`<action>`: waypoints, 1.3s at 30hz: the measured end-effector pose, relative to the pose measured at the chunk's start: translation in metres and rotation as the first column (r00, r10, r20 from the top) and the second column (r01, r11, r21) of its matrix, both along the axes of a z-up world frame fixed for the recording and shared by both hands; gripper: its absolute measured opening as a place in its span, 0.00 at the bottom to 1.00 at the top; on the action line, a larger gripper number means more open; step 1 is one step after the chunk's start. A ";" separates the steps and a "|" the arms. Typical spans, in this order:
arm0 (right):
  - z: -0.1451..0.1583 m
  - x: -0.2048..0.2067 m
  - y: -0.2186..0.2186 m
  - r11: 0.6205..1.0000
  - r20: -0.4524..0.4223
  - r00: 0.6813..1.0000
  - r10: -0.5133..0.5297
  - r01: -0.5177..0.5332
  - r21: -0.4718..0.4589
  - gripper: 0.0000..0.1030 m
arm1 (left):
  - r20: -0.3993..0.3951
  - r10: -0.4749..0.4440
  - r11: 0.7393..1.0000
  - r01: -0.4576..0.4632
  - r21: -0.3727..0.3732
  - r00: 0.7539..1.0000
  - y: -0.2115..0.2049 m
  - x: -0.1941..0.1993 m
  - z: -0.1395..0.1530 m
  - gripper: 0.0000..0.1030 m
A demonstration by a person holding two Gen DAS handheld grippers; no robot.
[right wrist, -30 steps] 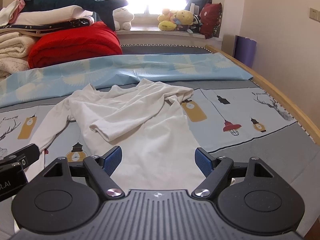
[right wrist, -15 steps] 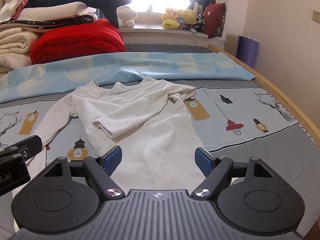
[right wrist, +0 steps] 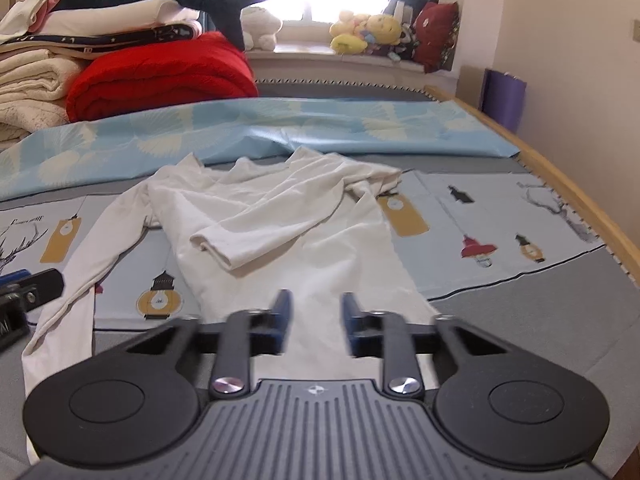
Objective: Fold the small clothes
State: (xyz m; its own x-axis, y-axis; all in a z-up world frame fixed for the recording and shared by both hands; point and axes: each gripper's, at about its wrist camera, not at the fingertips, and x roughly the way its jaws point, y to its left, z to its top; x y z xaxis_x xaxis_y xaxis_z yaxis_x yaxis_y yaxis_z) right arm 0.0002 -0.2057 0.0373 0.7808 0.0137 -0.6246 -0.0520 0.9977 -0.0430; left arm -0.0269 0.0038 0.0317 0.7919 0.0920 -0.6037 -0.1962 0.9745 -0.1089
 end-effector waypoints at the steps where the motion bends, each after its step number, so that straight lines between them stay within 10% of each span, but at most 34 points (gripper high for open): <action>1: -0.003 0.001 0.000 1.000 -0.004 1.000 0.001 -0.001 -0.007 0.21 | -0.030 0.030 1.000 -0.031 -0.008 0.999 0.014 0.004 -0.006 0.23; 13: -0.081 0.032 0.034 0.987 -0.213 0.968 0.132 -0.148 -0.060 0.34 | -0.383 0.147 0.963 -0.220 -0.154 0.912 0.156 0.016 -0.091 0.24; 22: -0.118 0.043 0.053 0.962 -0.359 0.926 0.114 -0.194 -0.195 0.46 | -0.413 0.064 0.981 -0.134 -0.143 0.908 0.150 0.025 -0.111 0.24; 24: -0.118 0.045 0.053 0.964 -0.354 0.926 0.129 -0.201 -0.174 0.35 | -0.417 0.063 0.986 -0.121 -0.115 0.907 0.148 0.027 -0.108 0.12; 26: -0.116 0.046 0.055 0.965 -0.353 0.924 0.144 -0.211 -0.158 0.00 | -0.408 0.051 0.990 -0.099 -0.097 0.911 0.149 0.030 -0.106 0.05; 30: -0.105 0.047 0.059 0.961 -0.323 0.928 0.186 -0.241 -0.138 0.00 | -0.349 0.089 0.991 -0.047 0.128 0.933 0.157 0.034 -0.083 0.04; 32: -0.094 0.045 0.064 0.954 -0.292 0.929 0.226 -0.271 -0.127 0.00 | -0.224 0.184 0.901 -0.073 0.427 0.957 0.162 0.031 -0.054 0.04; 33: -0.084 0.043 0.066 0.951 -0.267 0.928 0.259 -0.293 -0.096 0.00 | -0.105 0.251 0.793 -0.142 0.593 0.962 0.166 0.026 -0.036 0.04; 35: -0.063 0.038 0.066 0.935 -0.219 0.910 0.352 -0.350 0.053 0.00 | 0.047 0.300 0.654 -0.241 0.717 0.953 0.175 0.017 -0.017 0.06; 36: -0.053 0.035 0.068 0.915 -0.194 0.895 0.402 -0.382 0.131 0.00 | 0.073 0.314 0.643 -0.268 0.718 0.947 0.180 0.013 -0.013 0.08; 37: -0.046 0.033 0.069 0.886 -0.175 0.875 0.452 -0.416 0.204 0.00 | 0.053 0.339 0.679 -0.283 0.678 0.939 0.187 0.011 -0.014 0.17; 39: -0.038 0.027 0.072 0.818 -0.156 0.825 0.544 -0.478 0.321 0.00 | -0.139 0.308 0.831 -0.195 0.522 0.941 0.201 0.015 -0.032 0.50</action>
